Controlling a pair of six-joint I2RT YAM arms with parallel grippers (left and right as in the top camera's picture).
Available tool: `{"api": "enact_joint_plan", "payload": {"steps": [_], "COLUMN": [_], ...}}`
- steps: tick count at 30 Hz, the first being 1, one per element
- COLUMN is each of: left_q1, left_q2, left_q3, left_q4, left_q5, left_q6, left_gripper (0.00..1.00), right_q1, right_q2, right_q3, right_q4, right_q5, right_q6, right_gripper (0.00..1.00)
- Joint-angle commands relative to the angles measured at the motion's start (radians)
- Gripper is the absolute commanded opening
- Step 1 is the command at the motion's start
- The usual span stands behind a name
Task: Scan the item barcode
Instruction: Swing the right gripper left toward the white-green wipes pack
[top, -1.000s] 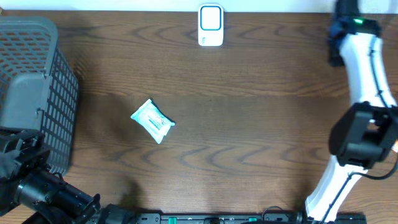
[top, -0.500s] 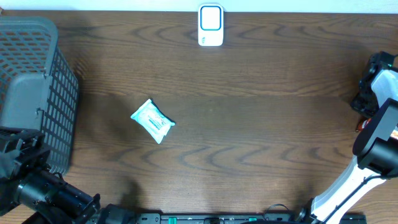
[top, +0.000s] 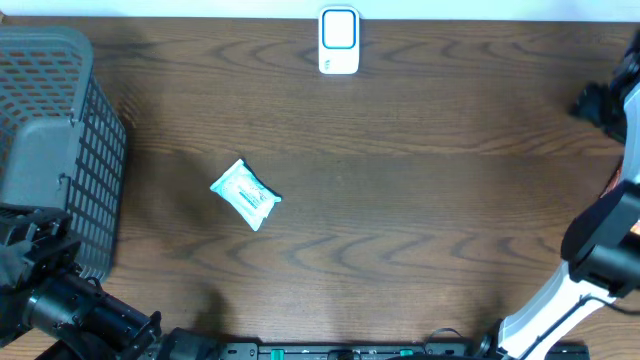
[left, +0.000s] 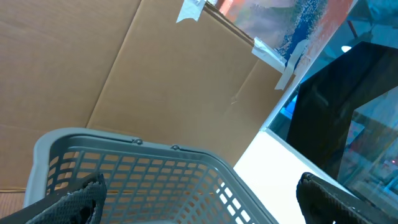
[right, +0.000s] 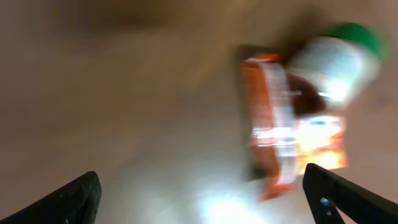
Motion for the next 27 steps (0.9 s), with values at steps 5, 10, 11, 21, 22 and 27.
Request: {"api": "enact_joint_plan", "payload": {"steps": [5, 10, 11, 21, 22, 27], "left_q1": [0.005, 0.005, 0.005, 0.005, 0.005, 0.005], "left_q2": [-0.007, -0.007, -0.007, -0.007, -0.007, -0.007], "left_q3": [0.007, 0.007, 0.007, 0.007, 0.007, 0.007], "left_q4": [0.005, 0.005, 0.005, 0.005, 0.005, 0.005], "left_q5": [-0.010, -0.010, -0.009, -0.010, -0.010, -0.010], "left_q6": [0.006, 0.006, 0.006, 0.006, 0.006, 0.006], "left_gripper": [0.98, 0.98, 0.98, 0.98, 0.98, 0.98], "right_q1": [0.195, 0.438, 0.481, 0.854, 0.881, 0.989], "right_q2": [-0.054, -0.053, -0.053, -0.053, -0.053, -0.053], "right_q3": [0.008, -0.009, -0.014, -0.213, -0.249, -0.418], "right_q4": [-0.021, -0.021, -0.018, 0.168, 0.207, 0.417], "right_q5": [-0.689, -0.687, -0.688, -0.688, -0.688, -0.688], "right_q6": [0.013, -0.020, -0.019, 0.153, 0.176, 0.315], "right_gripper": [0.99, 0.99, 0.99, 0.99, 0.99, 0.99]}}
